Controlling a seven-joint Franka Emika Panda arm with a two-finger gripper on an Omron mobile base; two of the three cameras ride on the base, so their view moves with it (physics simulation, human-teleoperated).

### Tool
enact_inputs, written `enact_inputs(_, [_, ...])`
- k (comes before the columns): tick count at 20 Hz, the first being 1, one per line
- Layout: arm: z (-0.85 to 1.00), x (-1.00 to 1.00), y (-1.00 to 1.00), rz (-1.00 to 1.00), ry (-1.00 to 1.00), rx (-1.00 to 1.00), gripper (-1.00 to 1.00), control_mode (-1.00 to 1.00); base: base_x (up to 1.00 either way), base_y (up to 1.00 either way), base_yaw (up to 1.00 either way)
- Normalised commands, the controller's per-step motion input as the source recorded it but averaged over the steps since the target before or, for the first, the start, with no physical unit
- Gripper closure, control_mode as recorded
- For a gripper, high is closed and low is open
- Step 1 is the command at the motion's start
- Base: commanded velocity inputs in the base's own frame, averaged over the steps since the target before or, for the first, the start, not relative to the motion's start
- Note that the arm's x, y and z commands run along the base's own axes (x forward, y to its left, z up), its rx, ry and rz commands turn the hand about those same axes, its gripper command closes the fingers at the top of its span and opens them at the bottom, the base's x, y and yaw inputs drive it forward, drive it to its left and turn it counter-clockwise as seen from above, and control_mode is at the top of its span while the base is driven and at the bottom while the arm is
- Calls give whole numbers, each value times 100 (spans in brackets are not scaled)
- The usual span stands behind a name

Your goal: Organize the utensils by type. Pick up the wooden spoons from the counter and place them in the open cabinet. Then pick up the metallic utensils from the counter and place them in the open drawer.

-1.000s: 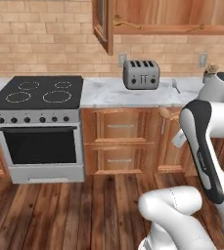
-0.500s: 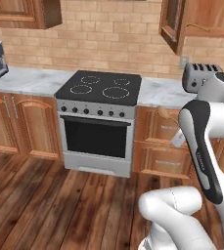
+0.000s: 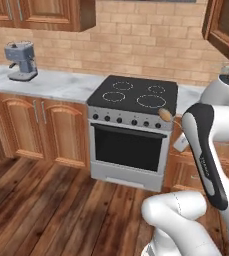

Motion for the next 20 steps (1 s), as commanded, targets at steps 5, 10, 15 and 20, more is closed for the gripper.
enact_inputs(5, [0,0,0,0,0,0,100,100,100,33,21])
enact_inputs(10, [0,0,0,0,0,0,100,100,91,21,44])
enact_inputs(15, [0,0,0,0,0,0,100,100,55,27,55])
enact_inputs(20, [0,0,0,0,0,0,100,100,31,29,64])
